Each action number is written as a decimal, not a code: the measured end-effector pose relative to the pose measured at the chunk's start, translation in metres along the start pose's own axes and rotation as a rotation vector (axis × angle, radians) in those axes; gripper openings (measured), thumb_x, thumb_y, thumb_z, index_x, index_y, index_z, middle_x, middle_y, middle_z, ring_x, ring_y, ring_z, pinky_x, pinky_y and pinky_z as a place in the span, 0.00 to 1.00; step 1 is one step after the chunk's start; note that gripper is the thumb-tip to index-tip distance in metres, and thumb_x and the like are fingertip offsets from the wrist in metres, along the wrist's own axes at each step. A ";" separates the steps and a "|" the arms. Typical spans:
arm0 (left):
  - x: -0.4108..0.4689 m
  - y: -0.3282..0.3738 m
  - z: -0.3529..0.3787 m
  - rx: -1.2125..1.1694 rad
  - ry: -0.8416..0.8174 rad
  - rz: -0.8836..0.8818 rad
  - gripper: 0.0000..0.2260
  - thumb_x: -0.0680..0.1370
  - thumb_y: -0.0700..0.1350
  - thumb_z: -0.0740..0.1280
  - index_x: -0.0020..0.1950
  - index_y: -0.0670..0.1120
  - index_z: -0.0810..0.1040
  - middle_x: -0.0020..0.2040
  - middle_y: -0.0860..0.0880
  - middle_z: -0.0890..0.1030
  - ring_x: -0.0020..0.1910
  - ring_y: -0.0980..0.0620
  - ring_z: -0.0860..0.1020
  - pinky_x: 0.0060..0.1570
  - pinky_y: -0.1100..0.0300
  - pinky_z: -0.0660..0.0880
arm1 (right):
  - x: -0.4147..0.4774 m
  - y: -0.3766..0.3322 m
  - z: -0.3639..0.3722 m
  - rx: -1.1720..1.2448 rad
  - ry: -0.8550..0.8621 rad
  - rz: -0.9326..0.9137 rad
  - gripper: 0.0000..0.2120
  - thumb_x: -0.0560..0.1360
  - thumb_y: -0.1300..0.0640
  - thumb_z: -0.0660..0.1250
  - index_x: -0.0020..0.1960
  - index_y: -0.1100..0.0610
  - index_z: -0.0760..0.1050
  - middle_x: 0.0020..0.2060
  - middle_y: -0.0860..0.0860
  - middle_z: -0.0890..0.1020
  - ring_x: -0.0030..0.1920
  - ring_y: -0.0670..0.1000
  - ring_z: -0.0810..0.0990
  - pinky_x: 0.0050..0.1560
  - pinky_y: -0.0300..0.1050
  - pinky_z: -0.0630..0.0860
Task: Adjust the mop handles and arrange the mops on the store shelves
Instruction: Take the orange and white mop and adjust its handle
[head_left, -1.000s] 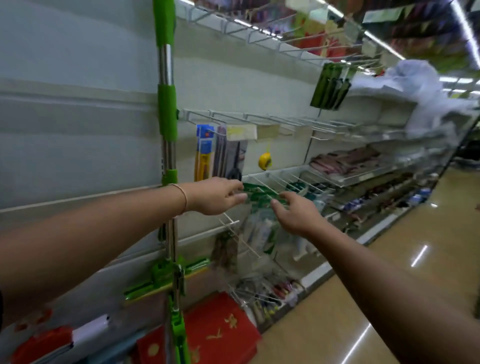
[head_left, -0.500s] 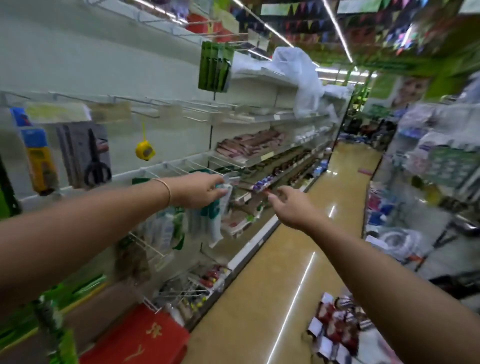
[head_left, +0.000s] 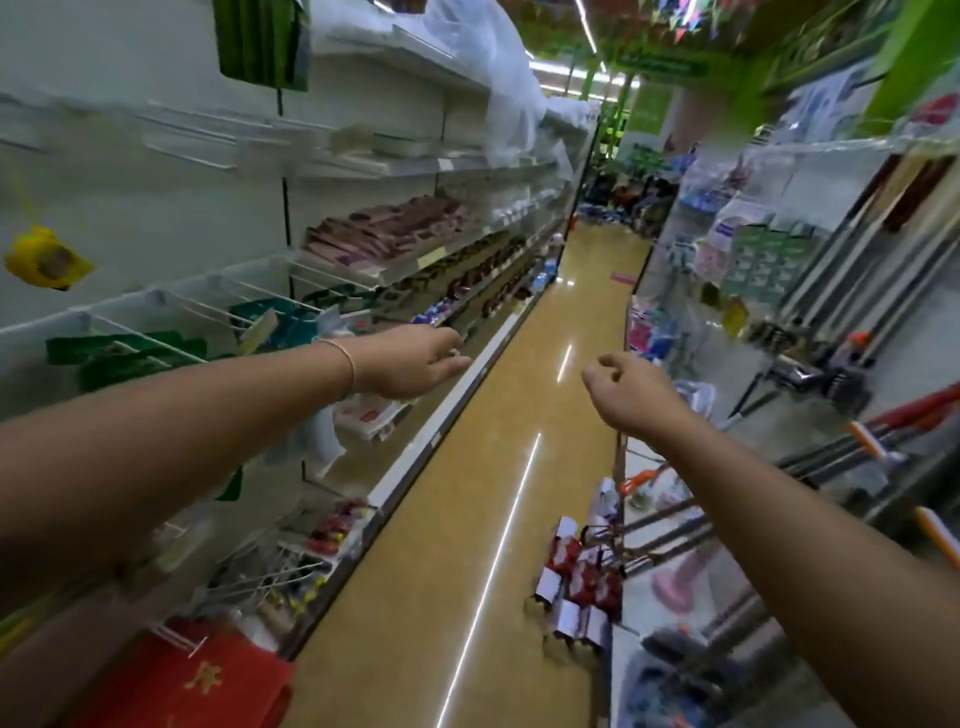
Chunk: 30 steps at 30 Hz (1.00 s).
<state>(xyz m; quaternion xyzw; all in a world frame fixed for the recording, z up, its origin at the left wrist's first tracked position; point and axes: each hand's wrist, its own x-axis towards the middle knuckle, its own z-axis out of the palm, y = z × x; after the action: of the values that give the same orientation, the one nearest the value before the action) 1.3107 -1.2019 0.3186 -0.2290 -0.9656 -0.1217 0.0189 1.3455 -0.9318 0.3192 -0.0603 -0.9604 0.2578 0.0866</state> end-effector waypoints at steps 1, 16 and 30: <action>0.014 -0.003 0.005 -0.018 0.002 0.012 0.18 0.82 0.60 0.55 0.64 0.51 0.72 0.55 0.50 0.77 0.49 0.52 0.75 0.51 0.53 0.74 | 0.009 0.005 0.004 -0.005 0.001 0.019 0.26 0.81 0.44 0.60 0.74 0.56 0.67 0.70 0.57 0.74 0.68 0.58 0.73 0.67 0.53 0.72; 0.242 -0.086 -0.023 -0.102 0.022 0.158 0.27 0.81 0.61 0.56 0.76 0.47 0.64 0.72 0.45 0.71 0.69 0.47 0.71 0.66 0.50 0.71 | 0.206 -0.011 0.019 -0.172 0.157 0.184 0.24 0.80 0.45 0.60 0.71 0.58 0.71 0.65 0.58 0.78 0.64 0.59 0.76 0.63 0.51 0.73; 0.380 -0.135 -0.013 -0.083 -0.003 0.226 0.26 0.82 0.60 0.55 0.75 0.46 0.65 0.70 0.44 0.73 0.67 0.46 0.72 0.64 0.49 0.72 | 0.340 -0.006 0.055 -0.179 0.179 0.199 0.26 0.80 0.44 0.61 0.72 0.57 0.69 0.66 0.57 0.77 0.65 0.58 0.76 0.64 0.53 0.74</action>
<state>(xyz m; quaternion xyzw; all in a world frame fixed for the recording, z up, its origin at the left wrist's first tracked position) 0.9101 -1.1552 0.3354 -0.3370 -0.9278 -0.1585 0.0216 1.0023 -0.9087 0.3214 -0.1852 -0.9573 0.1721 0.1402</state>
